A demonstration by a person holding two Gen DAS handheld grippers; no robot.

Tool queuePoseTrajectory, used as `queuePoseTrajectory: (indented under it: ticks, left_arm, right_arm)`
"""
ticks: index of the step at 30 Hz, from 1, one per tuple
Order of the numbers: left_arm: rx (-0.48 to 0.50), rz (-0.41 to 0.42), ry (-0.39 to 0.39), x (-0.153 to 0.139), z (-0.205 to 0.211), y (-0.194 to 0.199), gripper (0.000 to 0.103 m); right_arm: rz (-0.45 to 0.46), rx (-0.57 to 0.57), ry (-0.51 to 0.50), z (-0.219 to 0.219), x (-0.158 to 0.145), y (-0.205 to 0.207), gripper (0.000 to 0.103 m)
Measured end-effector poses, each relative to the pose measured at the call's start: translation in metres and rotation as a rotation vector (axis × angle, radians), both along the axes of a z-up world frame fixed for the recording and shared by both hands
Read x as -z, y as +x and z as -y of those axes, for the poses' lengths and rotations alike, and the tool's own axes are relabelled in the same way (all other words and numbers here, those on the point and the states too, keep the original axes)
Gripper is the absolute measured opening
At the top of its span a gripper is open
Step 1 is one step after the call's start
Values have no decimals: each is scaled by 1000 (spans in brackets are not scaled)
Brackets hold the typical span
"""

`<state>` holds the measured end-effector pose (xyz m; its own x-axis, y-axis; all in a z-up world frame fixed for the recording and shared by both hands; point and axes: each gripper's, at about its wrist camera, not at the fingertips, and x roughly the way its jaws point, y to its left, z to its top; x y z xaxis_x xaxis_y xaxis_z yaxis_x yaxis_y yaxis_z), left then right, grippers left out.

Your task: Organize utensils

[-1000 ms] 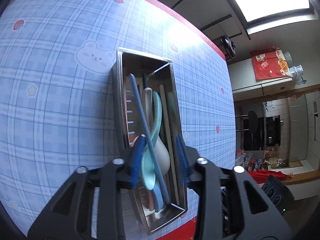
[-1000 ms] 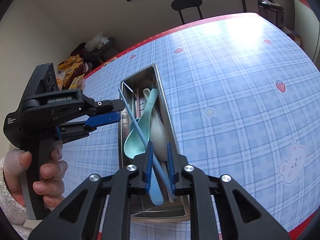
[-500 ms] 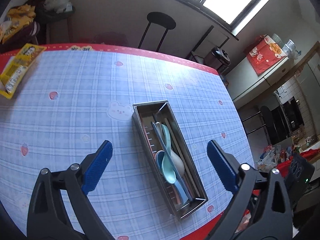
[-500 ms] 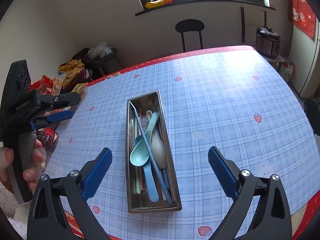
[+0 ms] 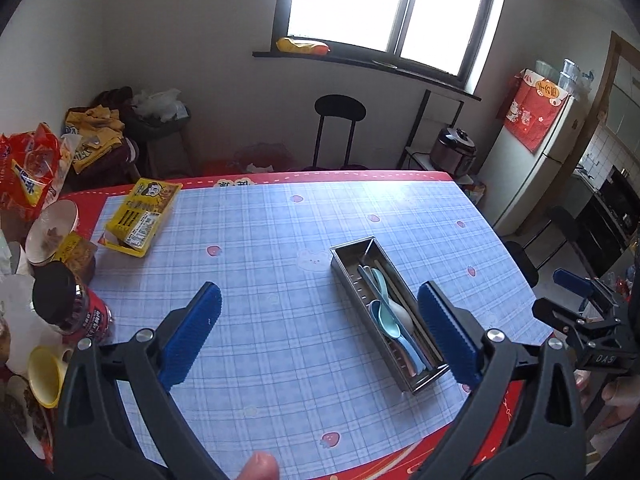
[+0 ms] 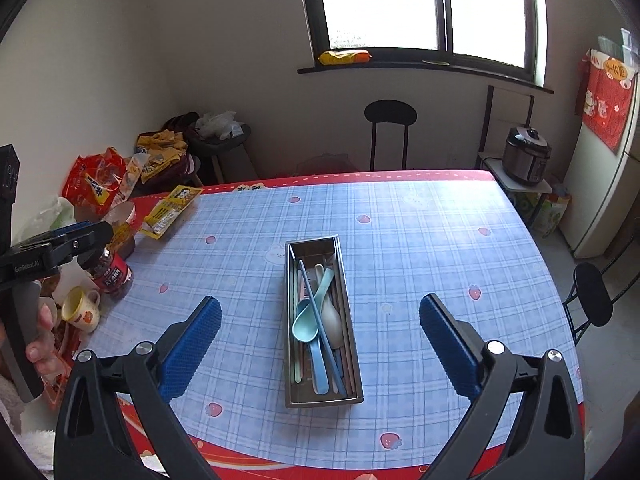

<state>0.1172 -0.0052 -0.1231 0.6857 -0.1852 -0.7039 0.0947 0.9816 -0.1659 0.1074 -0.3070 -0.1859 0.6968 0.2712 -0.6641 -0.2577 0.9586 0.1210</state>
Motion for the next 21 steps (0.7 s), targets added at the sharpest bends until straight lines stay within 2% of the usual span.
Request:
queuePoseTrajectory:
  ticks: [3, 13, 17, 21]
  left_arm:
    - [15, 35, -5, -16, -2, -18, 97]
    - [-13, 190, 88, -48, 1, -64, 97]
    - [-20, 215, 129, -51, 2, -72, 97]
    - [-28, 221, 123, -52, 0, -76, 97]
  right_arm:
    - [33, -7, -28, -3, -16, -15, 97]
    - [103, 4, -21, -3, -51, -48, 97]
    - [117, 9, -25, -3, -55, -51, 97]
    - [122, 11, -25, -3, -58, -52, 97]
